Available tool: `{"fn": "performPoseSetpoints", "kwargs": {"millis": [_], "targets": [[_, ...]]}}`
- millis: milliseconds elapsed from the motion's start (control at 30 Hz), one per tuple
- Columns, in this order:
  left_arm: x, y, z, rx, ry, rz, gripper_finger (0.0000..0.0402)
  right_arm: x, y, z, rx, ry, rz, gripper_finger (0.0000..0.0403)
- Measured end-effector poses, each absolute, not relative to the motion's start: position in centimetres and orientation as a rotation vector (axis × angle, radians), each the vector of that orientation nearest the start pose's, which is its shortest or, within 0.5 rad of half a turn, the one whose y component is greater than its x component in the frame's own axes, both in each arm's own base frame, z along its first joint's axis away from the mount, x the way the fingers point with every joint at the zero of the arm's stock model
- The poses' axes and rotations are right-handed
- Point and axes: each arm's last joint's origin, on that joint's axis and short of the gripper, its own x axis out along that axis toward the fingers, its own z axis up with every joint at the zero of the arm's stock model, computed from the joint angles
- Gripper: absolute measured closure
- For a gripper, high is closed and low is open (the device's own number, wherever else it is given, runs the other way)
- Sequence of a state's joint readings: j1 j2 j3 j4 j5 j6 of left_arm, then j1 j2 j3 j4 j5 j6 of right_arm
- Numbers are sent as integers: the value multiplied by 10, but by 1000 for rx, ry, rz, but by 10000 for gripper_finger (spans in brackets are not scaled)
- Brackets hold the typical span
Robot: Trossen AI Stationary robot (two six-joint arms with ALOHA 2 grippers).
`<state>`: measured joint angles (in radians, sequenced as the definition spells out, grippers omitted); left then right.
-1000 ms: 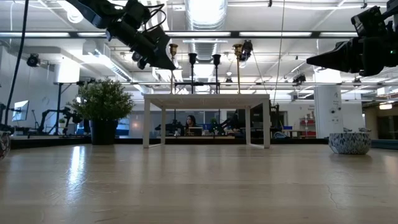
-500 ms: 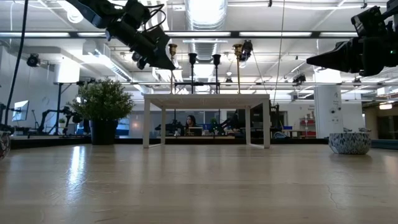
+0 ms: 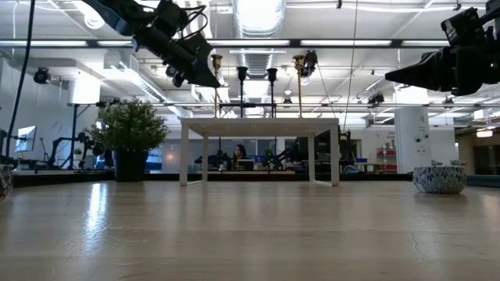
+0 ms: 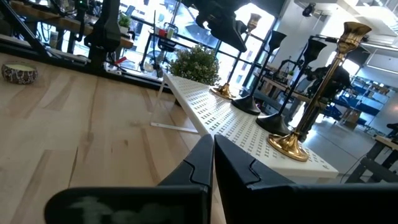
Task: Pick & Place candle stick holders
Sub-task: Put the top gold candle holder on the shelf, then put the black scented candle on the shelf
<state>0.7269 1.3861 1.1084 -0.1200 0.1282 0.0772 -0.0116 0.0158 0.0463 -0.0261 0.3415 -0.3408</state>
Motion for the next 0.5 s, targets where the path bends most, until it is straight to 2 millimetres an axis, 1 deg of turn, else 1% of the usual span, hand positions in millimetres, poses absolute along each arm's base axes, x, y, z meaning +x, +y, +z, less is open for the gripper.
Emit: {"fn": "performPoseSetpoints", "kwargs": {"millis": [67, 167, 300, 367, 500], "targets": [[236, 205, 315, -95, 400, 571, 360, 94, -11, 176, -337, 56, -351, 394], [236, 205, 306, -104, 453, 564, 347, 94, -11, 176, -337, 56, -350, 394], [235, 204, 311, -86, 438, 564, 336, 94, -11, 176, -337, 56, -350, 394], [235, 205, 310, -90, 448, 566, 329, 94, -11, 176, -337, 56, -351, 394], [235, 205, 310, -86, 440, 567, 305, 94, -11, 176, -337, 56, -350, 394]]}}
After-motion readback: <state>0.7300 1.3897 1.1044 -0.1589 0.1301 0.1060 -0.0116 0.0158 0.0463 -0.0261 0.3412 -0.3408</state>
